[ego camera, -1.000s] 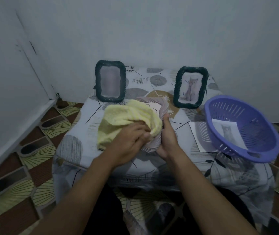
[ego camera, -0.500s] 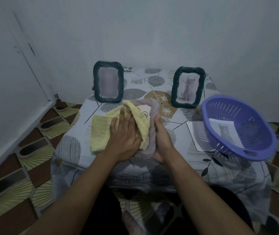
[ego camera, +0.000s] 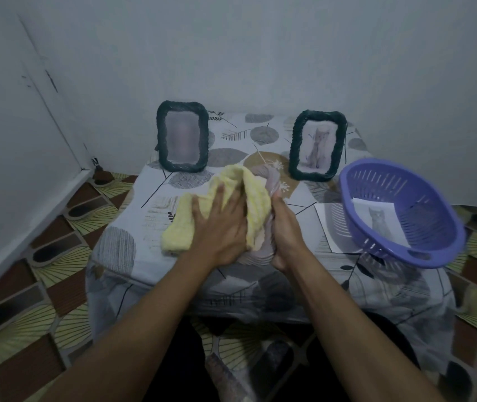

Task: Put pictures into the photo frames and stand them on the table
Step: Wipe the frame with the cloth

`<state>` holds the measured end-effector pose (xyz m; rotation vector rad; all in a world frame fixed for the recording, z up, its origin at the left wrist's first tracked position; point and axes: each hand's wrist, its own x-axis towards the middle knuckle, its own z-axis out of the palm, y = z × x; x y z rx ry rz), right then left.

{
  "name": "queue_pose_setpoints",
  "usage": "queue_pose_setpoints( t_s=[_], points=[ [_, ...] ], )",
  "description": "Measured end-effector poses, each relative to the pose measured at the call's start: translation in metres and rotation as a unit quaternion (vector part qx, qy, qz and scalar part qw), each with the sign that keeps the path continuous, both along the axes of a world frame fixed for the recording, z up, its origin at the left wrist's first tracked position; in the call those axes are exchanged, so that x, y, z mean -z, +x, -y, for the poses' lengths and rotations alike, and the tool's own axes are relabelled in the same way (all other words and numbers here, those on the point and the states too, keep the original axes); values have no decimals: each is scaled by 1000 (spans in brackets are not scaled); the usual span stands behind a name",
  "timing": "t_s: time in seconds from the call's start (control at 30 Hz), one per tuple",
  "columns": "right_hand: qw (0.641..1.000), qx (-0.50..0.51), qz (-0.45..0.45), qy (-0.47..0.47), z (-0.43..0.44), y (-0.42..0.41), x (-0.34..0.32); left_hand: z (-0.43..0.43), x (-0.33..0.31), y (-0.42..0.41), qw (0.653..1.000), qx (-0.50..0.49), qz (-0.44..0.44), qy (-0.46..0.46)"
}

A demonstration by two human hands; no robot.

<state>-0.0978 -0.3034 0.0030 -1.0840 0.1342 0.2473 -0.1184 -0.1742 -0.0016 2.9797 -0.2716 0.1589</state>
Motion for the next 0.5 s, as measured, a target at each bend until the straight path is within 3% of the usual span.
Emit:
queue_pose_setpoints(
  t_s=[0.07, 0.13, 0.27, 0.37, 0.5],
  points=[
    [999, -31, 10, 26, -5, -5, 0, -3, -7, 15, 996, -68, 37, -44],
    [998, -48, 20, 23, -3, -8, -7, 3, -11, 17, 993, -71, 59, -72],
    [997, 2, 45, -70, 14, -5, -24, 26, 3, -8, 987, 92, 66, -112],
    [995, 18, 58, -81, 30, 1, -29, 22, 31, -27, 975, 168, 82, -123],
    [998, -3, 55, -44, 33, 5, -26, 17, 30, -24, 994, 45, 62, -83]
  ],
)
